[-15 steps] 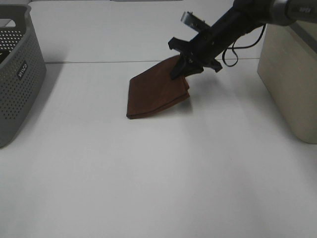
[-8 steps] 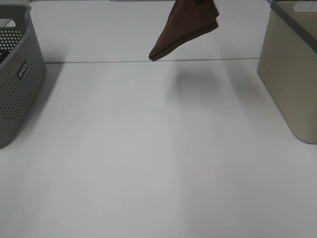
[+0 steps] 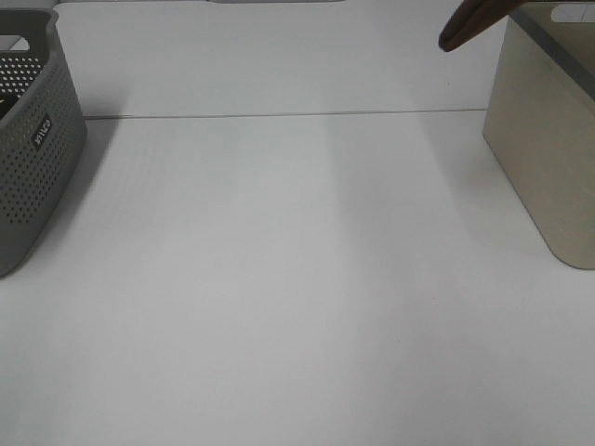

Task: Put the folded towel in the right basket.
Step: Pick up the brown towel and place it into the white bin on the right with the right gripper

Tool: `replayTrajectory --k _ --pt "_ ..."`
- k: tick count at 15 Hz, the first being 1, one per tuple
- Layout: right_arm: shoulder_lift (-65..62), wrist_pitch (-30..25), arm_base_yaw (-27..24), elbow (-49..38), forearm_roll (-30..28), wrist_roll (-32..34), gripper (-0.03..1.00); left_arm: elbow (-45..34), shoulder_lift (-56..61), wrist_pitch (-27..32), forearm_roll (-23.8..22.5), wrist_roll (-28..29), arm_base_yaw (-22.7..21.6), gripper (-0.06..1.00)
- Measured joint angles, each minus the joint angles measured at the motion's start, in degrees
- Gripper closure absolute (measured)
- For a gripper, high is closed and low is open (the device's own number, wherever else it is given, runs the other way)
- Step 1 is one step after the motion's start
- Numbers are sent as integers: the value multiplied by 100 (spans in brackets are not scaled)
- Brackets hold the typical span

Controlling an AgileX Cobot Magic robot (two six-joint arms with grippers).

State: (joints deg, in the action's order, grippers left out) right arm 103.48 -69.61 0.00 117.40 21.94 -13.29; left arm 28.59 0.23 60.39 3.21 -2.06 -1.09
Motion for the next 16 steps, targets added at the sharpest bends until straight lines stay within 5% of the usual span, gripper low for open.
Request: replayTrajectory --k 6,12,16 --pt "223 -34 -1140 0 -63 183 91 0 0 0 0 0 0 -3" --pt "1272 -29 -1175 0 -1633 745 91 0 0 0 0 0 0 -3" --pt "1914 -17 -1175 0 -1759 888 86 0 0 0 0 0 0 -3"
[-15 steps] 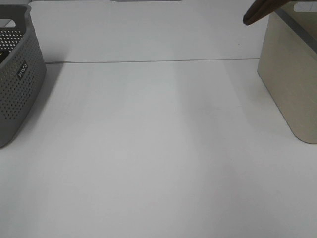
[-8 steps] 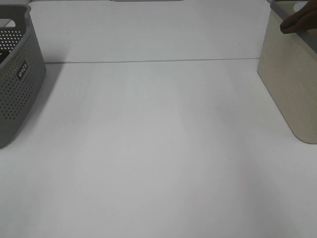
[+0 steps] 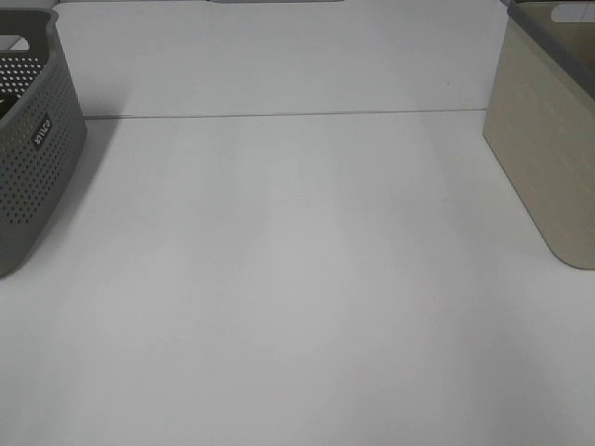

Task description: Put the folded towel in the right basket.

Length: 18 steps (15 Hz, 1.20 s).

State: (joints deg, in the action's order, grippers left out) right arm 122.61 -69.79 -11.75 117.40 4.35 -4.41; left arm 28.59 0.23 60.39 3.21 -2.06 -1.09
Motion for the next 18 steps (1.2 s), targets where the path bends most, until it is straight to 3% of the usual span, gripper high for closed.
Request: replayTrajectory --k 1,2,4,7,12,15,18 --pt "23 17 0 0 -17 52 78 0 0 0 0 0 0 -3" --pt "11 34 0 0 -23 46 52 0 0 0 0 0 0 -3" --pt "6 6 0 0 -23 63 35 0 0 0 0 0 0 -3" --pt "-298 0 0 0 132 57 30 0 0 0 0 0 0 -3" --pt "-1106 -6 34 0 1180 -160 30 0 0 0 0 0 0 -3" --pt "-1507 -6 344 -92 1186 -172 30 0 0 0 0 0 0 -3" --pt "-2194 -6 842 -922 1134 -195 30 0 0 0 0 0 0 -3"
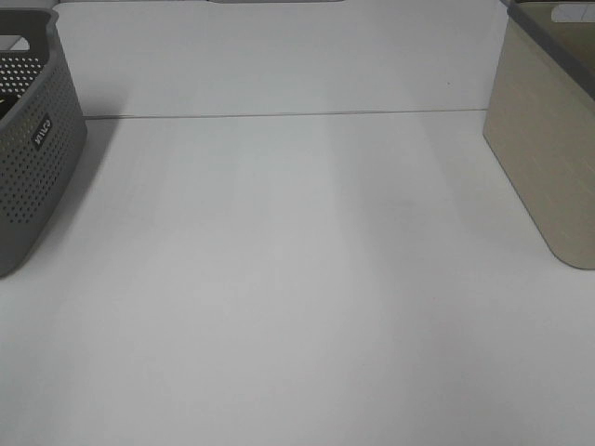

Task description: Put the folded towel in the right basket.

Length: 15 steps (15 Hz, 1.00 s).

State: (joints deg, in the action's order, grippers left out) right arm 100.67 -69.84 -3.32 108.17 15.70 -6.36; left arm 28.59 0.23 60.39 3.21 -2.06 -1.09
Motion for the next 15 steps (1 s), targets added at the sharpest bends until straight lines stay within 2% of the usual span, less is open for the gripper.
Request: replayTrajectory --k 1,4,10,15 --pt "-590 6 178 -951 -120 0 30 0 0 0 0 0 0 -3" --pt "-1524 6 189 -2498 -252 0 30 0 0 0 0 0 0 -3" --pt "-3598 11 189 -5311 -286 0 30 0 0 0 0 0 0 -3" --pt "-5861 46 189 -7208 -292 -6 30 0 0 0 0 0 0 -3"
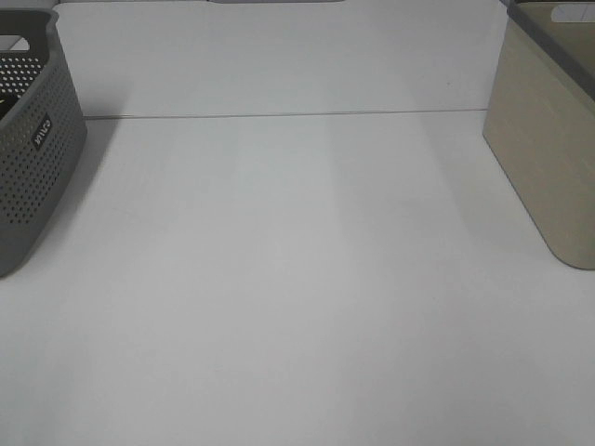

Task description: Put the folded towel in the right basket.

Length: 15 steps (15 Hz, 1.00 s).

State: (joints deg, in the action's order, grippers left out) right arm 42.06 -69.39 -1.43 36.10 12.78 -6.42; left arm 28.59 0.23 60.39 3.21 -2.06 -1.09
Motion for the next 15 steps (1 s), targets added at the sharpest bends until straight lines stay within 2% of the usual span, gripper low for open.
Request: replayTrajectory --k 2,3,4,7,10,15 --pt "-773 178 11 -355 -40 -6 30 0 0 0 0 0 0 -3" --pt "-1776 447 11 -498 -143 -11 30 0 0 0 0 0 0 -3" --pt "-2206 584 11 -516 -166 -29 30 0 0 0 0 0 0 -3" --pt "-3340 705 11 -665 -178 -40 30 0 0 0 0 0 0 -3" --pt "-3867 728 11 -682 -178 -46 30 0 0 0 0 0 0 -3" --pt "-3930 728 11 -682 -183 -34 30 0 0 0 0 0 0 -3"
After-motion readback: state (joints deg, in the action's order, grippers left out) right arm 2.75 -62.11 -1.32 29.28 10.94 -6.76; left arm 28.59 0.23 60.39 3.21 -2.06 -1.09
